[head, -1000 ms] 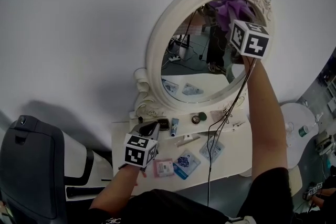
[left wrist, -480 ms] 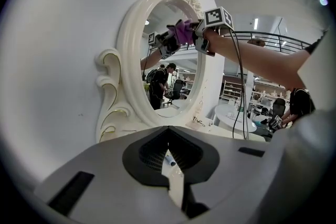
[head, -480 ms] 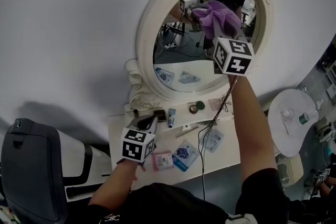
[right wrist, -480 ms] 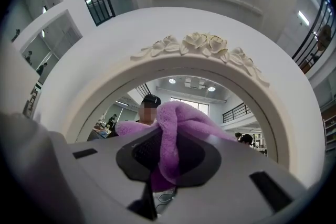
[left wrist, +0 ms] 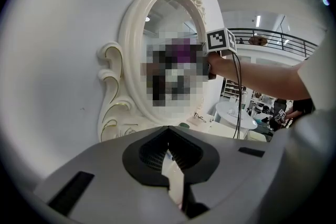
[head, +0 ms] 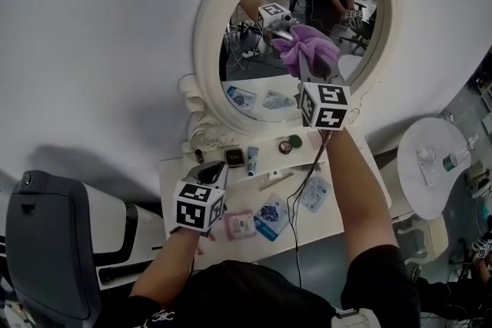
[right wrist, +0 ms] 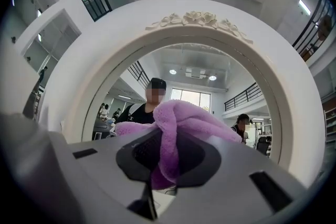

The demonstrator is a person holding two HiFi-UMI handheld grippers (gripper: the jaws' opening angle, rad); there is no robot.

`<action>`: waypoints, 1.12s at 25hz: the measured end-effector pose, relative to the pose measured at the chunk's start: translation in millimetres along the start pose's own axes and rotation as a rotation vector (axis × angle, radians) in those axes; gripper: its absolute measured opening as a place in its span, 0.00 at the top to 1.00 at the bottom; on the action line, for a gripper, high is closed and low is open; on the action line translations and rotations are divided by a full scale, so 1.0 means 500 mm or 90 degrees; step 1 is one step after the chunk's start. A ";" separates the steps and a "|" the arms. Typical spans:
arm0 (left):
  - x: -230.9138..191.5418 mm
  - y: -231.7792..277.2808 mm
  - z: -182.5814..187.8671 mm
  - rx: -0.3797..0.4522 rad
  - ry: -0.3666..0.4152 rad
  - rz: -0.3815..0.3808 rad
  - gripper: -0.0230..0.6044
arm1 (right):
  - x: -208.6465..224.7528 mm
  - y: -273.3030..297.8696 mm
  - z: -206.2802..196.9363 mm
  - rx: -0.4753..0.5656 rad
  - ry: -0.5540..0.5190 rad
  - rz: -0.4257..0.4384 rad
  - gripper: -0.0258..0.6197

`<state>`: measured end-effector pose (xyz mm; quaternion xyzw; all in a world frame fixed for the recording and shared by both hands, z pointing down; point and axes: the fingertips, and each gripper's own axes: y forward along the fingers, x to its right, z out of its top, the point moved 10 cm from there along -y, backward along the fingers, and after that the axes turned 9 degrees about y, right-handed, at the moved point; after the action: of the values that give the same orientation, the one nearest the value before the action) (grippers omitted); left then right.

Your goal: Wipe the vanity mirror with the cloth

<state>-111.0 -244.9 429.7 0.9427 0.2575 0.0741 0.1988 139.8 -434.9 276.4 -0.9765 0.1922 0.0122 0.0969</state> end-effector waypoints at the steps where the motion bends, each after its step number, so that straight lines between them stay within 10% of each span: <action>1: 0.001 -0.001 -0.002 -0.002 0.000 0.001 0.95 | -0.001 -0.003 -0.016 -0.008 0.007 0.001 0.87; 8: 0.010 -0.013 -0.013 -0.016 0.001 0.014 0.95 | -0.005 -0.032 -0.175 -0.070 0.058 -0.009 0.87; 18: 0.011 -0.022 -0.038 -0.043 -0.011 0.041 0.95 | -0.021 -0.059 -0.439 -0.340 0.082 -0.034 0.87; 28: 0.023 -0.016 -0.046 -0.056 -0.012 0.041 0.95 | -0.005 -0.055 -0.470 -0.373 0.107 -0.001 0.87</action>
<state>-110.3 -225.0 448.0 0.9415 0.2216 0.0831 0.2398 144.8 -454.4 512.0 -0.9605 0.1872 -0.0138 -0.2053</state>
